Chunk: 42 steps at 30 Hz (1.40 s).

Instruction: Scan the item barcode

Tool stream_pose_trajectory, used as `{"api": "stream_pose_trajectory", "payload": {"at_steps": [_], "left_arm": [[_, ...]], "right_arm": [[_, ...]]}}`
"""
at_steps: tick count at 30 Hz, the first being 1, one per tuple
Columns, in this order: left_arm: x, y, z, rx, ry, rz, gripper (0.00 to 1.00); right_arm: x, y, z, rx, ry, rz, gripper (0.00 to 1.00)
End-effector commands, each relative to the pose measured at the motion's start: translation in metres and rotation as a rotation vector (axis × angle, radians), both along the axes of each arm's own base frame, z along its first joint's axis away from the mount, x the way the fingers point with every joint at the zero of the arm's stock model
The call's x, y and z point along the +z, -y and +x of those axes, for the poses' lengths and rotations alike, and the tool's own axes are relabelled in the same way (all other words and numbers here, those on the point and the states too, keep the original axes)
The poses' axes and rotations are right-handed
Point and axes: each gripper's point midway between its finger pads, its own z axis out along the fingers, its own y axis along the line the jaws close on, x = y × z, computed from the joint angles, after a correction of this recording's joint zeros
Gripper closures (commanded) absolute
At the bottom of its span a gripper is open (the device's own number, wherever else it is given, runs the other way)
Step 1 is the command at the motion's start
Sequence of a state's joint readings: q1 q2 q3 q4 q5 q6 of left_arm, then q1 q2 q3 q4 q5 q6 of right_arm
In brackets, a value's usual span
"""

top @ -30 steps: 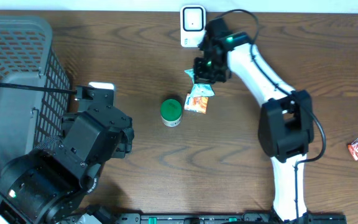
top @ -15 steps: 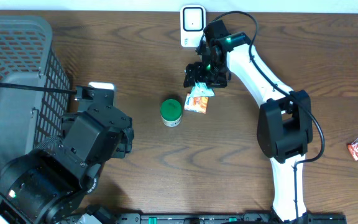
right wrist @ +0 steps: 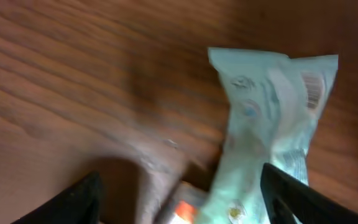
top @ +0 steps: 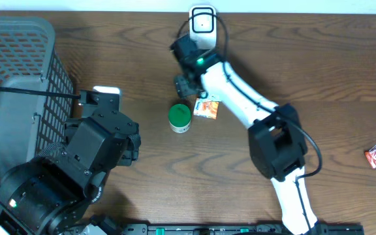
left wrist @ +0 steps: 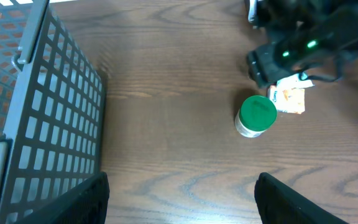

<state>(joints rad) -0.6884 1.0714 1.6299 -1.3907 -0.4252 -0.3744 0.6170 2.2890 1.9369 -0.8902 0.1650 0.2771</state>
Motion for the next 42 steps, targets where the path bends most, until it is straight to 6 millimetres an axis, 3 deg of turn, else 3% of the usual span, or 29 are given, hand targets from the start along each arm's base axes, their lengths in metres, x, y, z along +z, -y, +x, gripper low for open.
{"api": "stream_pose_trajectory", "payload": {"at_steps": [1, 4, 11, 12, 15, 17, 23, 26, 33, 35, 37, 42], "left_arm": [[0.003, -0.003, 0.0, 0.02, 0.012, -0.005, 0.25], [0.003, -0.003, 0.0, 0.02, 0.012, -0.004, 0.25], [0.003, -0.003, 0.0, 0.02, 0.012, -0.004, 0.25], [0.003, -0.003, 0.0, 0.02, 0.012, -0.005, 0.25], [0.003, -0.003, 0.0, 0.02, 0.012, -0.005, 0.25], [0.003, -0.003, 0.0, 0.02, 0.012, -0.005, 0.25], [0.003, -0.003, 0.0, 0.02, 0.012, -0.005, 0.25], [0.003, -0.003, 0.0, 0.02, 0.012, -0.004, 0.25], [0.003, -0.003, 0.0, 0.02, 0.012, -0.004, 0.25], [0.003, -0.003, 0.0, 0.02, 0.012, -0.004, 0.25], [0.003, -0.003, 0.0, 0.02, 0.012, -0.005, 0.25], [0.003, -0.003, 0.0, 0.02, 0.012, -0.004, 0.25]], "right_arm": [[-0.016, 0.025, 0.012, -0.077, 0.09, -0.189, 0.28], [-0.02, 0.036, 0.012, -0.101, 0.111, -0.27, 0.34], [-0.017, 0.044, 0.015, -0.113, 0.136, -0.315, 0.35], [-0.018, 0.043, 0.014, -0.111, 0.13, -0.311, 0.4], [-0.02, 0.045, 0.013, -0.127, 0.119, -0.305, 0.71], [-0.026, 0.048, 0.011, -0.137, 0.105, -0.308, 0.77], [-0.056, 0.056, 0.003, -0.135, 0.044, -0.358, 0.87], [-0.059, 0.058, 0.0, -0.137, 0.03, -0.368, 0.91], [-0.068, 0.06, -0.007, -0.136, -0.01, -0.361, 0.83], [-0.072, 0.063, -0.01, -0.142, -0.02, -0.363, 0.97], [-0.073, 0.064, -0.012, -0.141, -0.026, -0.368, 0.99], [-0.069, 0.039, -0.021, -0.093, -0.115, -0.228, 0.99]]}}
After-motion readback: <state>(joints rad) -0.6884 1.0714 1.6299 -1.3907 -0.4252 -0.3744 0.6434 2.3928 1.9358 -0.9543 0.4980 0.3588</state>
